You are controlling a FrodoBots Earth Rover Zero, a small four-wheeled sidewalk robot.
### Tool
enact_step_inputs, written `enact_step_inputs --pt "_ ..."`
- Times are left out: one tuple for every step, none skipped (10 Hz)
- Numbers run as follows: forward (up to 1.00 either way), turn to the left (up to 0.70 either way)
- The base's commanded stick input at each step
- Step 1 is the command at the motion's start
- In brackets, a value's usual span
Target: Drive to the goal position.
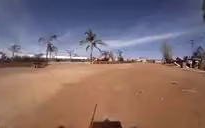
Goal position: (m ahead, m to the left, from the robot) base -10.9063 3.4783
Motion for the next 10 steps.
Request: enact_step_inputs --pt "0.7 -0.02" --pt "0.7 -0.02" --pt "0.7 -0.02" --pt "0.7 -0.02" --pt "0.7 -0.34" --pt "0.7 -0.34" --pt "0.7 -0.34" --pt "0.7 -0.14" --pt "0.7 -0.05" --pt "0.7 0.0"
